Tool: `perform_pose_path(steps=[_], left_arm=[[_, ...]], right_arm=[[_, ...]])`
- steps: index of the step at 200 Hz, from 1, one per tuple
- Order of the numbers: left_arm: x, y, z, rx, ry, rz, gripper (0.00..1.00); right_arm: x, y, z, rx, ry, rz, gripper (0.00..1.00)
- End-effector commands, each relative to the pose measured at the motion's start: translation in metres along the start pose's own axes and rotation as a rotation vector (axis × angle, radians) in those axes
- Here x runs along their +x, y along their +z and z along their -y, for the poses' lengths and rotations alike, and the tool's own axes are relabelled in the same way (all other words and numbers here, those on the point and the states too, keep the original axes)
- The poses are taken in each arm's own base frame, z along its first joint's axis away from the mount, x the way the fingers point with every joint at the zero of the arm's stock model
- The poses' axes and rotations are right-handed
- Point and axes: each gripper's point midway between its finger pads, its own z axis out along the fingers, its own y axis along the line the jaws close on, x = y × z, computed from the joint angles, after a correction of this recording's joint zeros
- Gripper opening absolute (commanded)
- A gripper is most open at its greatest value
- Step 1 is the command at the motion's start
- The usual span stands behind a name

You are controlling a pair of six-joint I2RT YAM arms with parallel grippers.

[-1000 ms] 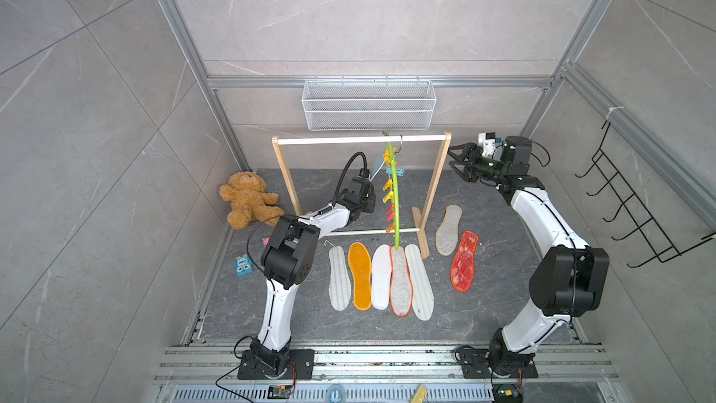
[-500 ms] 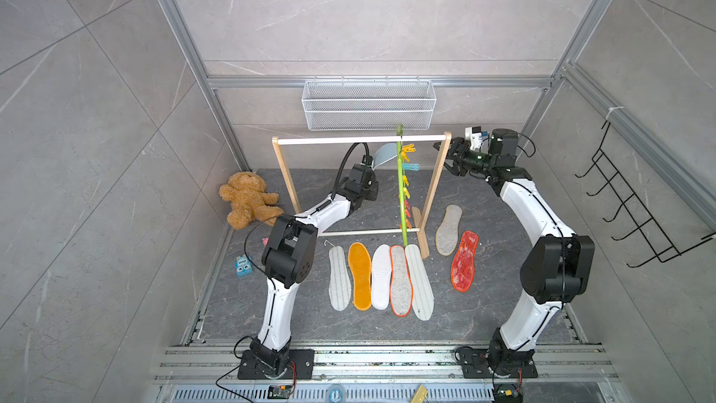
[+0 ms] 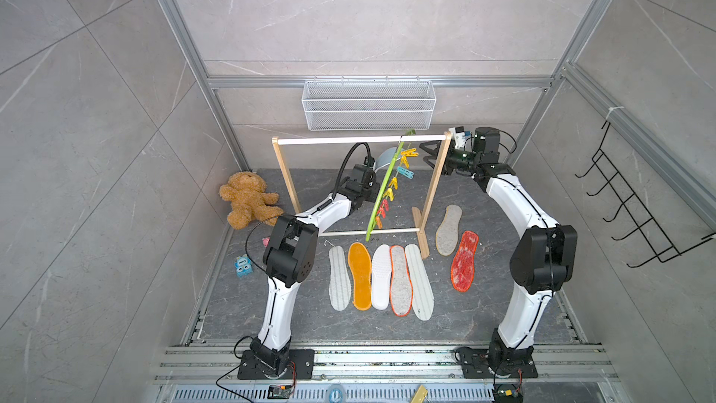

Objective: Take the shoe insoles off the hanger
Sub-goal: Remove the insole from the hanger.

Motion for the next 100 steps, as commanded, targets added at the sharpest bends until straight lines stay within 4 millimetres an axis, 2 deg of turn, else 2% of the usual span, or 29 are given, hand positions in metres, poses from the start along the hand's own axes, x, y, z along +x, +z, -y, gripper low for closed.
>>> perform_pose_path(steps=[1,100], left_arm=[[-0.017,-0.005,0.002,0.011,-0.004,0.048,0.00],[-0.018,-0.006,-0.001,-0.004,0.001,0.053,0.00]], right_arm=[[0.001,0.008,-0.013,-0.035,-0.015,-0.017,0.65],[0.002,0.032,-0.015,-0.029,-0.008,-0.054,0.48]])
